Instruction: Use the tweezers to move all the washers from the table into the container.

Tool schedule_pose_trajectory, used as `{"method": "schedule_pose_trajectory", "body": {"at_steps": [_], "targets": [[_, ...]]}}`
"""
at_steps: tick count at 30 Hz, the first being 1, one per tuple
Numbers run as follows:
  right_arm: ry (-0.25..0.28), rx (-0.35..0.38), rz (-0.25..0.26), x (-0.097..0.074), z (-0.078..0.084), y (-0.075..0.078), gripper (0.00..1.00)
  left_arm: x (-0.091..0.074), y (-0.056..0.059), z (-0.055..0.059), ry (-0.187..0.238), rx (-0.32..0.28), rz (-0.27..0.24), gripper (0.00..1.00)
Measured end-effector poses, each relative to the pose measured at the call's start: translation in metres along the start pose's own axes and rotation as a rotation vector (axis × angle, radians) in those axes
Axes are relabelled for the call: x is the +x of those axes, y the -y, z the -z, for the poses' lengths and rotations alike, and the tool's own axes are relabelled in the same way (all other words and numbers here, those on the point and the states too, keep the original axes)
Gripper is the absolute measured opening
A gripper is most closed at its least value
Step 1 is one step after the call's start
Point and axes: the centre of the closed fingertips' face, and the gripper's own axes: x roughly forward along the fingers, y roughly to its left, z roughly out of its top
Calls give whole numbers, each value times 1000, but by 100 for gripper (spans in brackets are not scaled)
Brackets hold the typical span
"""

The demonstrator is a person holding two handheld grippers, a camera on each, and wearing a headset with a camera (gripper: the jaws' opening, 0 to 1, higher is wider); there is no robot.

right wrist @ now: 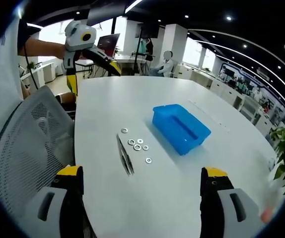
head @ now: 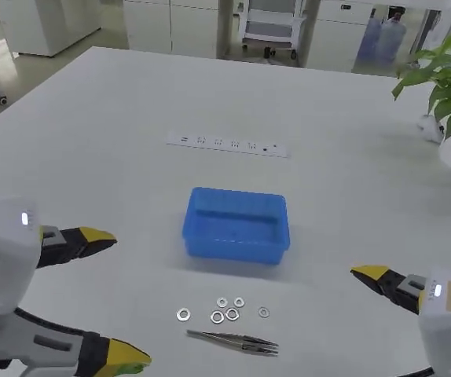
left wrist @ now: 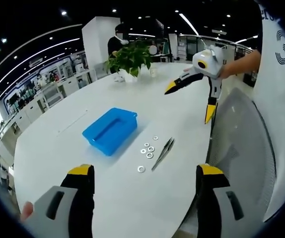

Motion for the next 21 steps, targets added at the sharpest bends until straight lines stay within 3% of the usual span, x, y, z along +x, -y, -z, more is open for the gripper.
{"method": "schedule_pose_trajectory", "body": {"at_steps": [13,21], "targets": [[-7,24,-2,0,6,5,98,10,-12,-1,-5,6,31,89],[-17,35,-16,3,10,5,98,12,-13,-2,-7,11,47,88]]}}
